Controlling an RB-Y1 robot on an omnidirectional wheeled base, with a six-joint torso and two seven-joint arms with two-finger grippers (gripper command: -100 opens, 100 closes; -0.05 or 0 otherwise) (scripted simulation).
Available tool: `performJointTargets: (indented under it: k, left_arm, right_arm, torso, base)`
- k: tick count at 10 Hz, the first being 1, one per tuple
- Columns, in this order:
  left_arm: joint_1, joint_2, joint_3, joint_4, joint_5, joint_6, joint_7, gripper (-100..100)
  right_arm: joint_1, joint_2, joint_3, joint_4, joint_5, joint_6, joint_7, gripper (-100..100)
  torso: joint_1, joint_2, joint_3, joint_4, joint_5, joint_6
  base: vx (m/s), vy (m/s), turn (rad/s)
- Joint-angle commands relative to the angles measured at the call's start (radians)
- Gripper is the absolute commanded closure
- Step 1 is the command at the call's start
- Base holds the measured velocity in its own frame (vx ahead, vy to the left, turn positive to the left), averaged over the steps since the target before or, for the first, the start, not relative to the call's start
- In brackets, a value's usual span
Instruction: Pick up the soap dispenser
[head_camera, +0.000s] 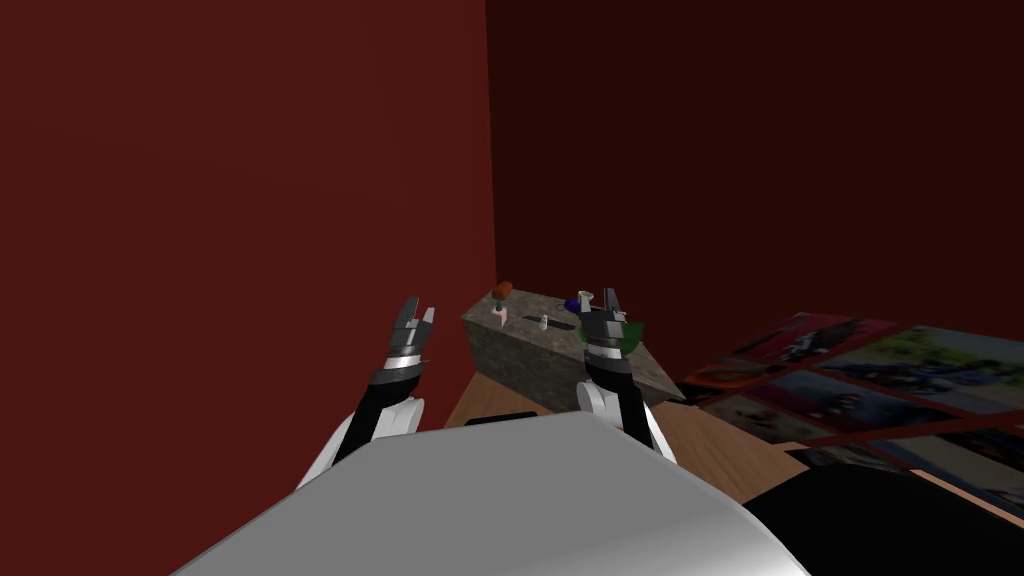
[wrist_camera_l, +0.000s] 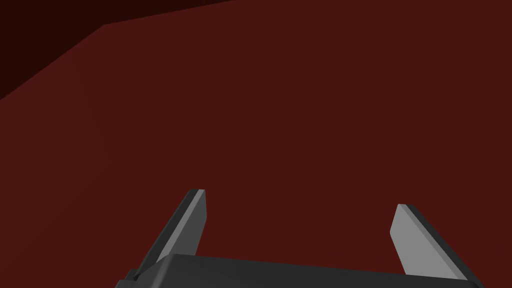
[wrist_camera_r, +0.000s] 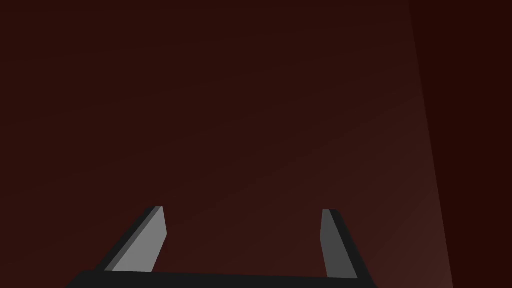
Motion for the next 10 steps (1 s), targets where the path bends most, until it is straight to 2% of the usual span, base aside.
performJointTargets:
  k: [1,7,8,10]
  left_arm:
    - [-0.008,0.025,0.000,0.006,0.001,0.032,0.008,-100]
    - [-0.035,0.098,-0.006,0.015,0.003,0.177,0.045,-100]
    - [-0.035,0.098,-0.006,0.015,0.003,0.181,0.045,-100]
    - [-0.045,0.115,-0.008,0.017,0.004,0.241,0.060,-100]
  right_arm:
    - [0.000,0.000,0.000,0.000,0.000,0.000,0.000,0]
    - [0.000,0.000,0.000,0.000,0.000,0.000,0.000,0]
    - [0.000,0.000,0.000,0.000,0.000,0.000,0.000,0]
    - [0.000,0.000,0.000,0.000,0.000,0.000,0.000,0]
  torso:
    - [0.000,0.000,0.000,0.000,0.000,0.000]
    - [-0.001,-0.001,0.000,0.000,0.000,0.000]
    - [-0.001,-0.001,-0.001,0.000,0.000,0.000]
    - [0.000,0.000,0.000,0.000,0.000,0.000]
  base:
    - [0.018,-0.015,-0.045]
    - [0.020,-0.024,-0.059]
    - [0.015,-0.017,-0.015]
    - [0.017,-0.017,-0.057]
